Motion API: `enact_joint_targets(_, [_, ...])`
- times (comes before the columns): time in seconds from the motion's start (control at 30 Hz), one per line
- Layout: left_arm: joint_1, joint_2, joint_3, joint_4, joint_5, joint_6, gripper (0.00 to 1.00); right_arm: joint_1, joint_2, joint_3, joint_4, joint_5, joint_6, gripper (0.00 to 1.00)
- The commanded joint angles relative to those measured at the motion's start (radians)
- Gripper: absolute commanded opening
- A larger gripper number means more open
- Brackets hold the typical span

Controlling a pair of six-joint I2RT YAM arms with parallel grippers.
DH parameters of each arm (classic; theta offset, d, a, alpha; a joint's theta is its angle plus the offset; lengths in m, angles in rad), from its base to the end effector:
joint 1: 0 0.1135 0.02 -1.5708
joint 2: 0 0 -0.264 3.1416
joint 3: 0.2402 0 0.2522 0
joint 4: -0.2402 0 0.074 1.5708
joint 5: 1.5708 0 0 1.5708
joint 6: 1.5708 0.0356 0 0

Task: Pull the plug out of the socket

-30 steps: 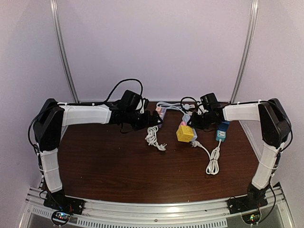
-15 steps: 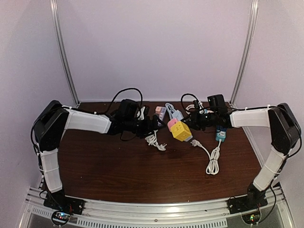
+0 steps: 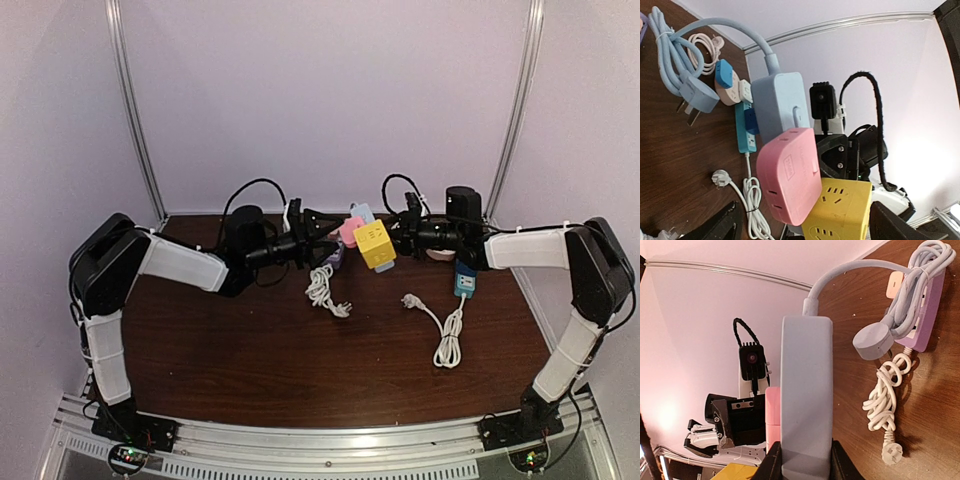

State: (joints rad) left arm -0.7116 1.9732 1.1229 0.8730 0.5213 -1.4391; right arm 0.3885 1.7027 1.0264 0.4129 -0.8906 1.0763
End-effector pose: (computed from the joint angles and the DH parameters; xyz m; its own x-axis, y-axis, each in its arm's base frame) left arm 0.3178 -0.2975 0.2143 -0.9329 -0.3307 -0.1425 0.1409 0.0288 -0.9896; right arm 0.3379 0.1682 0.2436 -0.9355 0.2153 -0.2800 -0.2307 0.2281 0.9459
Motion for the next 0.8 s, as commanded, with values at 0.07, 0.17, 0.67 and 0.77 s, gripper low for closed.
enact_joint_targets(0.07, [0.001, 0.038, 0.018, 0.185, 0.019, -0.113, 0.84, 0.009, -0.047, -0.024, 0.345, -0.059, 0.171, 0.07])
enact_joint_targets(0.17, [-0.002, 0.047, 0.042, 0.166, 0.031, -0.113, 0.77, 0.008, -0.05, -0.034, 0.379, -0.059, 0.204, 0.07])
enact_joint_targets(0.67, [-0.028, 0.098, 0.126, 0.214, 0.07, -0.143, 0.22, 0.012, -0.049, -0.06, 0.364, -0.059, 0.186, 0.03])
enact_joint_targets(0.77, [-0.029, 0.098, 0.12, 0.234, 0.076, -0.148, 0.02, 0.011, -0.053, -0.067, 0.342, -0.052, 0.163, 0.03])
